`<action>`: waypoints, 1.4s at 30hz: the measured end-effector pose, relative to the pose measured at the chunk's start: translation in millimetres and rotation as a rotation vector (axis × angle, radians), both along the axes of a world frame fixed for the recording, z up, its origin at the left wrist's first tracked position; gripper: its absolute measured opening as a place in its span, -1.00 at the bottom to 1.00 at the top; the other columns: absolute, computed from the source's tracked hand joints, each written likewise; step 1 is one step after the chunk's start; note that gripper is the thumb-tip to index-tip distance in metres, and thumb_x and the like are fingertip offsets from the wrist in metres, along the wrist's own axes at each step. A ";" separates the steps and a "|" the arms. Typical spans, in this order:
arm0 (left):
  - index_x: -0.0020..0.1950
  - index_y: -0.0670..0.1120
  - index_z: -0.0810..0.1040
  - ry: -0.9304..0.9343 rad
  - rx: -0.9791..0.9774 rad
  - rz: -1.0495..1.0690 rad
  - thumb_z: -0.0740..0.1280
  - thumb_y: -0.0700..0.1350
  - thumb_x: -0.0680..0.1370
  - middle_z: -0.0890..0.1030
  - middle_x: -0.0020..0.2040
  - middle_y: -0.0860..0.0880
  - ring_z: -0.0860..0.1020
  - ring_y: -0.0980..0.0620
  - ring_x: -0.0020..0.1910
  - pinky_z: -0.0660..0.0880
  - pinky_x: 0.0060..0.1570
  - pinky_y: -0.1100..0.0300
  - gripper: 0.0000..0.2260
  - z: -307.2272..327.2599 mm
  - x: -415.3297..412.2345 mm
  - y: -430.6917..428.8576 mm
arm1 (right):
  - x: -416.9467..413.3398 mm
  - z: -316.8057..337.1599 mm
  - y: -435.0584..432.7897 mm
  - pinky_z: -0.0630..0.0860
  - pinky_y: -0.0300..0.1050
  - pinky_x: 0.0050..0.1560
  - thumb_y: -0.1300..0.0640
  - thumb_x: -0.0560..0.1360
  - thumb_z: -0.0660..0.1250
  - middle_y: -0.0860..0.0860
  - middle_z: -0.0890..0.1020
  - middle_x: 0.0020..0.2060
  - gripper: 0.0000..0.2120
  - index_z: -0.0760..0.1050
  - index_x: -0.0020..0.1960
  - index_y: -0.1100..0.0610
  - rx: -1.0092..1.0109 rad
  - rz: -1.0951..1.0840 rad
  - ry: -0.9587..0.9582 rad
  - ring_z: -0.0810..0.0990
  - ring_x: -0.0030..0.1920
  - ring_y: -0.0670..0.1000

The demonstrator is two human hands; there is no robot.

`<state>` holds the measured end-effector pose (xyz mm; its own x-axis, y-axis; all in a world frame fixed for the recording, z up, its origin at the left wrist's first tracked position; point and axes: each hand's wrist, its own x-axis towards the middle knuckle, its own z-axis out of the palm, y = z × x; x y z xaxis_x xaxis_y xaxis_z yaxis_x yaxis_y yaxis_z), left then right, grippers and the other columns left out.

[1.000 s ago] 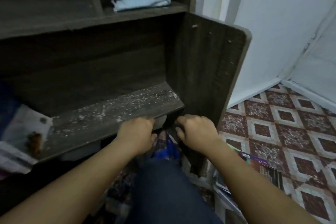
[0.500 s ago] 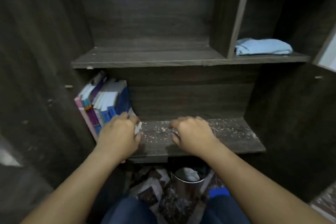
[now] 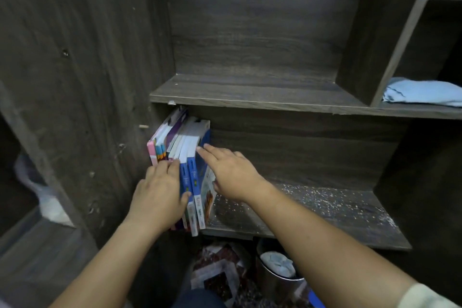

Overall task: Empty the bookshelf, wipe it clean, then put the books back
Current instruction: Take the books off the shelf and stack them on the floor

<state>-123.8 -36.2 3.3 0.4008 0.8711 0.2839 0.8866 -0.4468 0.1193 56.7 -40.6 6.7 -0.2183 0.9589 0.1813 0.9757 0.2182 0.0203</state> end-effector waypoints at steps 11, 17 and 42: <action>0.38 -0.23 0.43 0.015 0.226 -0.003 0.60 -0.07 0.24 0.48 0.32 -0.17 0.36 -0.21 0.36 0.45 0.17 -0.16 -0.24 -23.0 -3.1 19.4 | -10.5 -17.6 35.3 -0.08 0.01 0.54 0.35 0.44 0.35 -0.03 0.06 0.57 -0.22 0.09 0.56 0.06 0.071 0.136 0.152 -0.06 0.57 -0.02; 0.32 -0.22 0.50 0.002 0.237 0.009 0.61 -0.12 0.20 0.54 0.26 -0.14 0.40 -0.20 0.31 0.49 0.11 -0.15 -0.29 -24.1 -1.6 24.8 | -1.0 -23.2 39.4 0.09 -0.07 0.50 0.42 0.48 0.25 0.10 0.38 0.43 -0.48 0.33 0.40 0.14 0.171 0.133 0.281 0.24 0.48 0.08; 0.44 -0.18 0.29 -0.291 0.200 -0.061 0.61 0.04 0.23 0.52 0.11 -0.15 0.53 -0.17 0.07 0.51 0.02 -0.06 -0.11 -68.9 78.0 -24.1 | 114.0 30.7 -57.0 0.53 -0.04 -0.36 0.27 0.21 0.53 0.08 0.59 -0.20 -0.66 0.53 -0.07 0.17 0.532 -0.061 0.098 0.61 -0.21 0.19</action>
